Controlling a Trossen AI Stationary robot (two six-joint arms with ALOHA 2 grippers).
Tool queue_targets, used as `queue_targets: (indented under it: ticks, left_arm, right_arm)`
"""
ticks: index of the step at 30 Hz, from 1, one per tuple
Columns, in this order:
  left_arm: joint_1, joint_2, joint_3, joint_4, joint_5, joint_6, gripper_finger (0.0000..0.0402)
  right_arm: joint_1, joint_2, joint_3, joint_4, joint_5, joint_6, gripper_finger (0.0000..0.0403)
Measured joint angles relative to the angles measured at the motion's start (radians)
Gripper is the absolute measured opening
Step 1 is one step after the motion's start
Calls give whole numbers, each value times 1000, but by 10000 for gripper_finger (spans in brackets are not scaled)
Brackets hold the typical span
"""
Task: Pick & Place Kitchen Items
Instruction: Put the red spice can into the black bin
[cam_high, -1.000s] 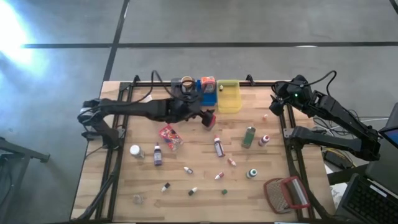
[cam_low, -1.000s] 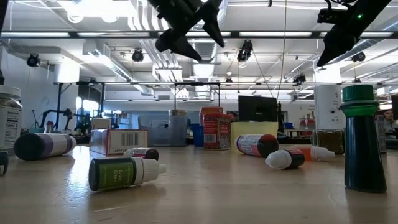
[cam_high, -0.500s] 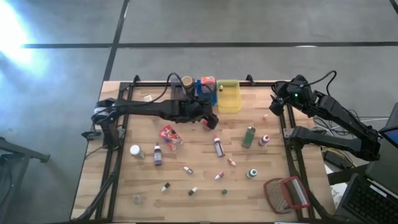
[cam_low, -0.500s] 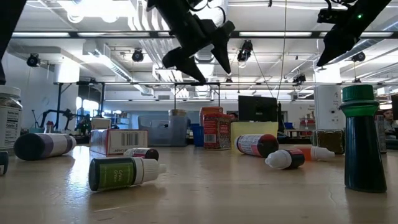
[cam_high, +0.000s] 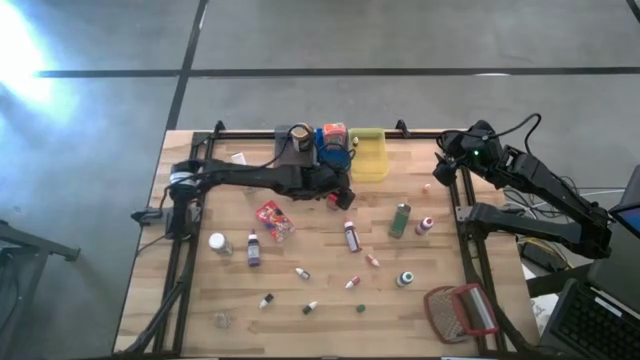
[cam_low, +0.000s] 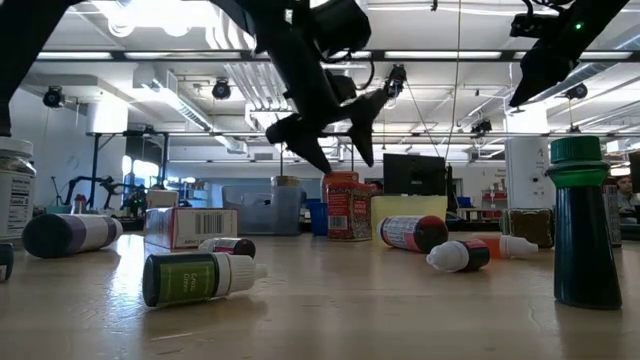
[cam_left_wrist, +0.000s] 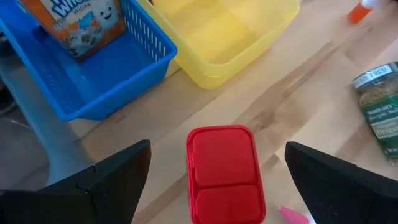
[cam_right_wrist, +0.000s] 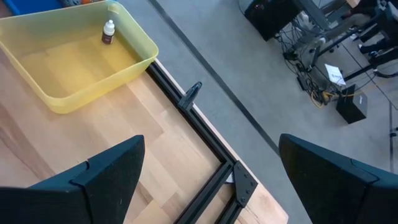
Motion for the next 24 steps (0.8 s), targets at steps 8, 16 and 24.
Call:
queue_targets:
  ticks: [8,16,24]
  left_arm:
    - [4,43,0,14,29,-8,376]
    - [4,55,0,16,46,-9,375]
    - [4,90,0,18,46,-9,373]
  right_arm:
    - [0,0,0,0,0,1,366]
    - [0,0,0,0,0,4,366]
    - [0,0,0,0,0,4,366]
